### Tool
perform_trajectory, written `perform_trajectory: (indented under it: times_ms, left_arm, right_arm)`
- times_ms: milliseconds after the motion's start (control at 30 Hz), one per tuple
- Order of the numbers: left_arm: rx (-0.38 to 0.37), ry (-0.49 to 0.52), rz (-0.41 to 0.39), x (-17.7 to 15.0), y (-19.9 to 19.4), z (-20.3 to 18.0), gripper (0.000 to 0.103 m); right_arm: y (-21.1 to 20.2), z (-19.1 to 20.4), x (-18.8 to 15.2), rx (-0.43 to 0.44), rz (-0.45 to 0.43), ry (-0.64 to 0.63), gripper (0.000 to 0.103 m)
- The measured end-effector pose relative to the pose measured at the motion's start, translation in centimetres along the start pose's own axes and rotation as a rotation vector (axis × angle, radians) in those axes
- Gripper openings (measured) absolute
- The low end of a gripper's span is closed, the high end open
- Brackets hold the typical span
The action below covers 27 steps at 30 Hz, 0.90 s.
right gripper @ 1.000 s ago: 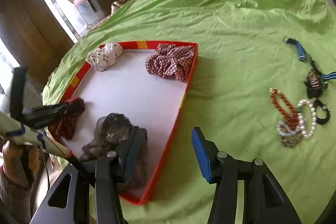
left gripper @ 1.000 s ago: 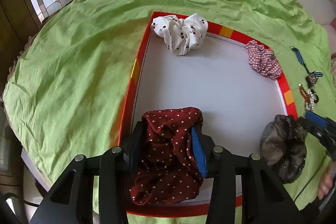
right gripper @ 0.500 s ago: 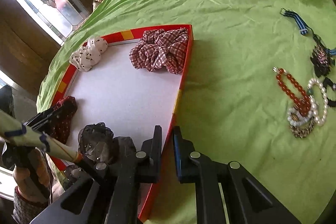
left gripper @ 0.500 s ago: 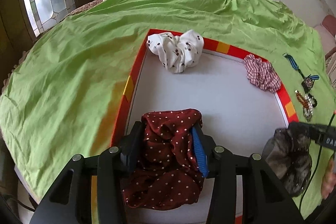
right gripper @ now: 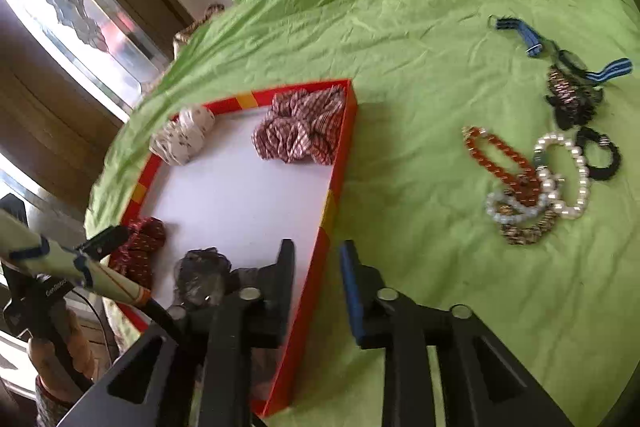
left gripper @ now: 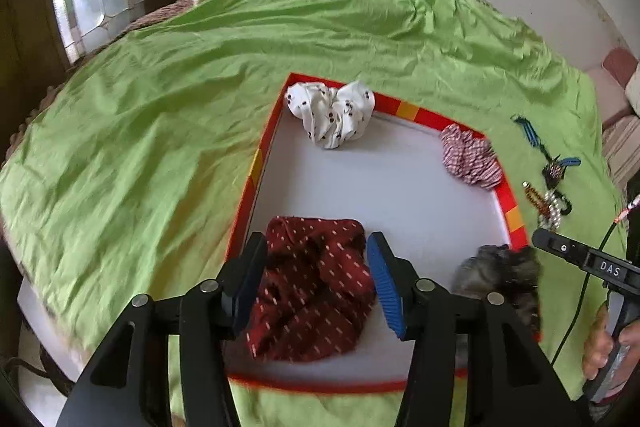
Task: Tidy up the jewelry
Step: 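Move both tools back to the bracelets on the sheet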
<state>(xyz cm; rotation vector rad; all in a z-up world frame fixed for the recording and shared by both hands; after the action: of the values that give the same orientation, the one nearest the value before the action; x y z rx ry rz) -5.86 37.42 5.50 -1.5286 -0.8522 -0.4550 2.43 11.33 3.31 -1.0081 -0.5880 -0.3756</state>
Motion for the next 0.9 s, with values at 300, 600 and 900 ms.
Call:
perform_trajectory:
  times_ms: [300, 600, 900]
  left_arm:
    - [-0.008, -0.043, -0.048, 0.7, -5.4, -3.3, 0.062]
    - [-0.152, 0.021, 0.005, -0.1, -5.5, -13.2, 0.064]
    - [-0.274, 0.127, 0.106, -1.8, -0.9, -25.0, 0.064]
  right_arm:
    - [-7.7, -6.5, -1.7, -0.03, -0.075, 0.066, 0.041]
    - [-14.9, -19.0, -4.7, -0.196, -0.14, 0.205, 0.044]
    - [-15.5, -22.7, -5.4, -0.186, -0.15, 0.249, 0.044]
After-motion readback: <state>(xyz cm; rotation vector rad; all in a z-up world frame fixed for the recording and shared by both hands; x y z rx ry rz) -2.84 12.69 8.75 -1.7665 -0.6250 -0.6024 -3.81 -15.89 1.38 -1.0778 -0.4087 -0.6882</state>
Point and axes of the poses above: each gripper's, at about its wrist camera, not at the fingertips, and y roughly the way its jaws point, z to its left, x to its top, the point moved 5 cm from there along y, roughly the way its jaws point, and after that the axes turned 11 degrees about -z, right-handed, at the moved point
